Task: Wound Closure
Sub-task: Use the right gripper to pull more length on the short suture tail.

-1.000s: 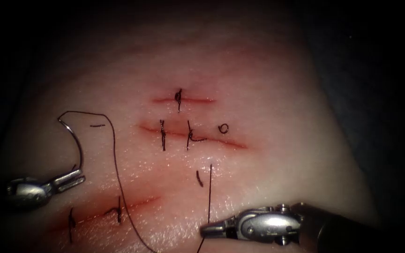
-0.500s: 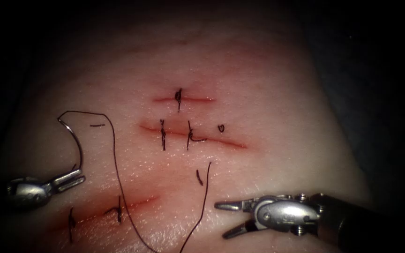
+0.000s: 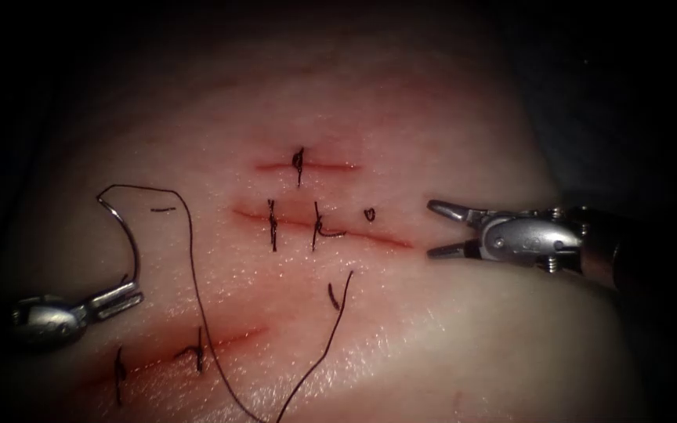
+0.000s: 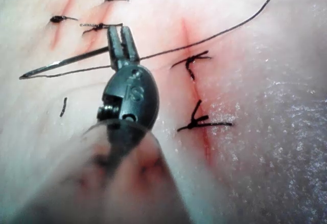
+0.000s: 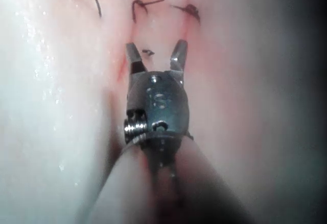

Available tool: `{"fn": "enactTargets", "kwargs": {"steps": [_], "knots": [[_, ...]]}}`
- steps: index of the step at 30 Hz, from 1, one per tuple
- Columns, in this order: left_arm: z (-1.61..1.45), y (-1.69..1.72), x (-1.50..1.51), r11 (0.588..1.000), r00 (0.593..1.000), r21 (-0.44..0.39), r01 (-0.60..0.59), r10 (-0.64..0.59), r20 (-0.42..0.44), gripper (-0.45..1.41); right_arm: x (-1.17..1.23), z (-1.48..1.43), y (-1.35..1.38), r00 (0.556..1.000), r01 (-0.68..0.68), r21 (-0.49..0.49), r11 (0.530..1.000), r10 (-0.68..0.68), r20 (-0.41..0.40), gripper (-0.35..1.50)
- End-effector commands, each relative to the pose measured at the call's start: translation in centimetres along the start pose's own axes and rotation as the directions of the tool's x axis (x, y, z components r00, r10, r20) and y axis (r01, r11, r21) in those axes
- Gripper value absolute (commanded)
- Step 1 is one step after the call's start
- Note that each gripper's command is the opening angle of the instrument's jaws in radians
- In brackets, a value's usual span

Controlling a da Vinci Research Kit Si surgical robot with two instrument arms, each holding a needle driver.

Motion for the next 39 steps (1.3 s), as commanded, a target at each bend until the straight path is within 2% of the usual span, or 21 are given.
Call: {"fn": "enactTargets", "kwargs": {"steps": [1, 3, 4, 10, 11, 12, 13, 14, 15, 16, 17, 20, 28, 31, 34, 35, 36, 37, 38, 39], "knots": [[0.07, 0.03, -0.05, 1.0, 1.0, 0.0, -0.001, 0.001, -0.001, -0.45, -0.32, 0.37, 0.01, 0.995, -0.096, 0.013, 0.995, 0.097, -0.038, 1.08], [0.07, 0.03, -0.05, 1.0, 1.0, 0.0, -0.001, 0.001, -0.002, -0.45, -0.39, 0.45, -0.01, 0.991, -0.126, 0.019, 0.992, 0.126, -0.047, 1.04], [0.06, 0.03, -0.05, 1.0, 1.0, 0.001, -0.001, 0.001, -0.002, -0.45, -0.51, 0.63, -0.06, 0.978, -0.194, 0.041, 0.98, 0.197, -0.071, 1.04], [0.05, 0.03, -0.05, 1.0, 1.0, 0.001, -0.002, 0.002, -0.001, -0.45, -0.66, 0.92, -0.13, 0.948, -0.299, 0.069, 0.952, 0.305, -0.095, 0.99], [0.05, 0.03, -0.05, 1.0, 1.0, 0.001, 0.003, -0.003, -0.002, -0.45, -0.69, 0.99, -0.16, 0.921, -0.369, 0.093, 0.925, 0.377, -0.101, 0.84], [0.05, 0.03, -0.05, 1.0, 1.0, 0.001, 0.003, -0.003, -0.002, -0.45, -0.71, 1.01, -0.17, 0.898, -0.419, 0.107, 0.902, 0.429, -0.099, 0.83], [0.05, 0.03, -0.05, 1.0, 1.0, 0.001, 0.003, -0.003, -0.002, -0.45, -0.71, 1.01, -0.17, 0.898, -0.419, 0.107, 0.902, 0.429, -0.099, 0.83], [0.04, 0.03, -0.05, 1.0, 1.0, 0.001, 0.003, -0.003, -0.002, -0.45, -0.76, 1.04, -0.19, 0.835, -0.528, 0.137, 0.838, 0.542, -0.093, 0.67], [0.04, 0.03, -0.05, 1.0, 1.0, 0.001, 0.003, -0.003, -0.002, -0.45, -0.78, 1.05, -0.2, 0.814, -0.56, 0.143, 0.816, 0.574, -0.091, 0.64], [0.04, 0.03, -0.05, 1.0, 1.0, 0.001, 0.003, -0.003, -0.002, -0.45, -0.78, 1.05, -0.2, 0.814, -0.56, 0.143, 0.816, 0.574, -0.091, 0.64], [0.04, 0.04, -0.05, 1.0, 1.0, 0.001, 0.002, -0.002, -0.002, -0.45, -0.84, 1.07, -0.21, 0.764, -0.631, 0.125, 0.766, 0.641, -0.072, 0.64], [0.04, 0.04, -0.05, 1.0, 1.0, 0.002, 0.002, -0.002, -0.001, -0.45, -0.89, 1.09, -0.21, 0.743, -0.66, 0.099, 0.745, 0.666, -0.061, 0.64], [0.04, 0.05, -0.05, 1.0, 1.0, 0.002, 0.002, -0.002, -0.001, -0.45, -0.95, 1.15, -0.21, 0.743, -0.663, 0.077, 0.744, 0.667, -0.049, 0.66], [0.03, 0.05, -0.06, 1.0, 1.0, 0.003, 0.007, -0.007, -0.002, -0.45, -1.0, 1.19, -0.27, 0.766, -0.638, 0.075, 0.766, 0.641, -0.037, 0.66], [0.03, 0.05, -0.06, 1.0, 1.0, 0.003, 0.007, -0.007, -0.001, -0.45, -1.03, 1.22, -0.31, 0.771, -0.633, 0.075, 0.77, 0.636, -0.024, 0.61], [0.03, 0.05, -0.06, 1.0, 1.0, 0.003, 0.007, -0.007, -0.001, -0.45, -1.04, 1.24, -0.32, 0.773, -0.632, 0.076, 0.771, 0.635, -0.019, 0.56], [0.03, 0.05, -0.05, 1.0, 1.0, 0.003, 0.006, -0.006, -0.001, -0.45, -1.07, 1.26, -0.34, 0.776, -0.628, 0.08, 0.774, 0.63, -0.003, 0.34], [0.03, 0.05, -0.05, 1.0, 1.0, 0.003, 0.006, -0.006, -0.001, -0.45, -1.07, 1.26, -0.34, 0.776, -0.628, 0.08, 0.774, 0.63, -0.003, 0.34], [0.03, 0.06, -0.05, 1.0, 1.0, 0.001, 0.006, -0.006, 0.0, -0.45, -1.09, 1.26, -0.34, 0.778, -0.627, 0.081, 0.775, 0.628, 0.005, 0.2], [0.03, 0.06, -0.05, 1.0, 1.0, 0.002, 0.005, -0.005, 0.001, -0.45, -1.11, 1.26, -0.34, 0.779, -0.626, 0.082, 0.776, 0.627, 0.011, -0.05]]}}
